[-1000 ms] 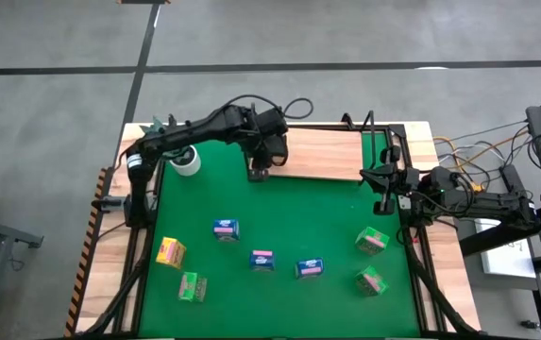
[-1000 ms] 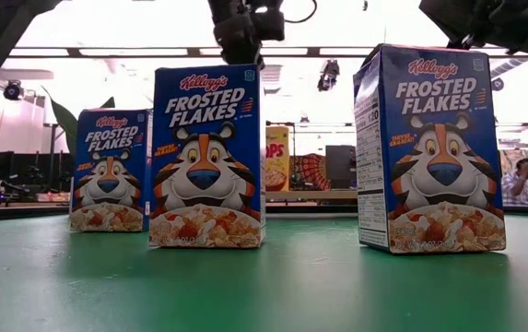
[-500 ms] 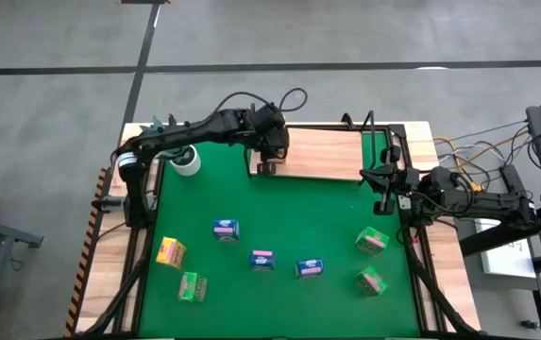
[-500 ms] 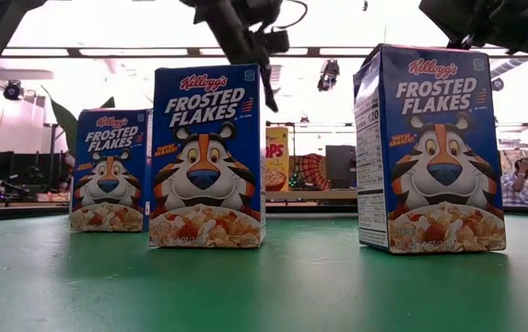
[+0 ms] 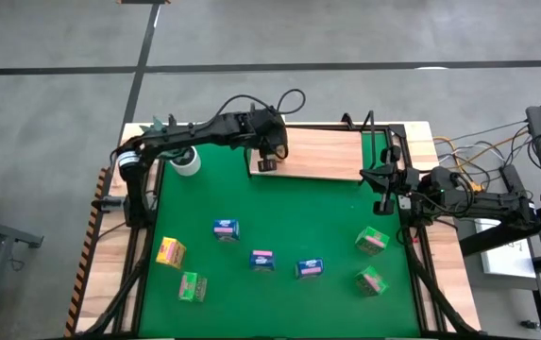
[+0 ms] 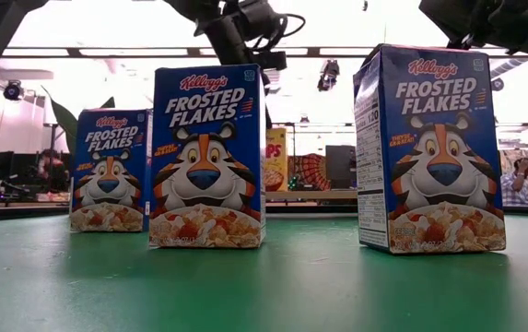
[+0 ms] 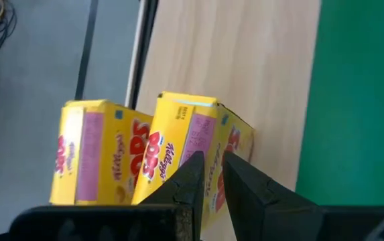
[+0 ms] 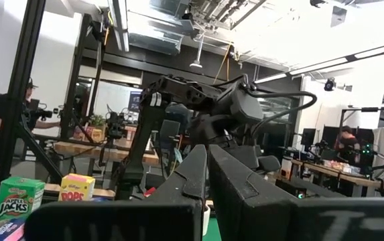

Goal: Stack cereal on shelf
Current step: Adjust the yellow cereal boxes on the shelf

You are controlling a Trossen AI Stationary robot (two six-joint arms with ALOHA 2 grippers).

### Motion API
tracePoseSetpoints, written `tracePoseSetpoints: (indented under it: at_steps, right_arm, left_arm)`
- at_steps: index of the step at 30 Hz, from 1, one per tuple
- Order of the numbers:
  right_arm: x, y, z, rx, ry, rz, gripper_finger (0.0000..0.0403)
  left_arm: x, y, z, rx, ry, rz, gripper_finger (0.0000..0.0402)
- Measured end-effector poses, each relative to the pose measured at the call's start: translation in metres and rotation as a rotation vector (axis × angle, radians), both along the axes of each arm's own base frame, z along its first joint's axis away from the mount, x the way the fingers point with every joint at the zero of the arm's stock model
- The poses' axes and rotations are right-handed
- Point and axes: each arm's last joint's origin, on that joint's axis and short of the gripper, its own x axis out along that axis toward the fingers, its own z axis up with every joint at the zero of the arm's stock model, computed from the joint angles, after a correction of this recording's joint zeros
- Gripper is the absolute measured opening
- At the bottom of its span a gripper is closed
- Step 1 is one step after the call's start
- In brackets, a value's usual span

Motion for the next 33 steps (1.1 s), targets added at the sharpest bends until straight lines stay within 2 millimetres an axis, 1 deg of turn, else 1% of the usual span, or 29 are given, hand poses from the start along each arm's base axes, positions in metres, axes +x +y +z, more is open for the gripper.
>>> tracePoseSetpoints:
  at_steps: [6,8,15,20,24,29,33]
  right_arm:
    - [0.000,0.000,0.000,0.001,0.000,0.000,0.0009]
    - [0.000,0.000,0.000,0.001,0.000,0.000,0.0009]
    - [0.000,0.000,0.000,0.002,0.000,0.001,0.0009]
    - [0.000,0.000,0.000,0.002,0.001,0.000,0.0009]
    - [0.000,0.000,0.000,0.001,0.001,0.000,0.0009]
    - [0.000,0.000,0.000,0.001,0.001,0.000,0.0009]
    - [0.000,0.000,0.000,0.001,0.001,0.000,0.0009]
  left_arm:
    - [0.003,-0.001,0.001,-0.005,-0.033,0.014,0.0038]
    - [0.004,-0.003,0.005,-0.005,-0.047,0.010,0.0038]
    - [0.011,0.002,0.013,0.032,-0.159,0.011,0.0038]
    - [0.012,0.007,0.003,0.030,-0.137,0.029,0.0038]
    - [0.013,0.007,0.003,0.032,-0.143,0.029,0.0038]
    - [0.014,0.010,-0.006,0.023,-0.124,0.037,0.0038]
    - [0.015,0.011,-0.008,0.023,-0.124,0.040,0.0038]
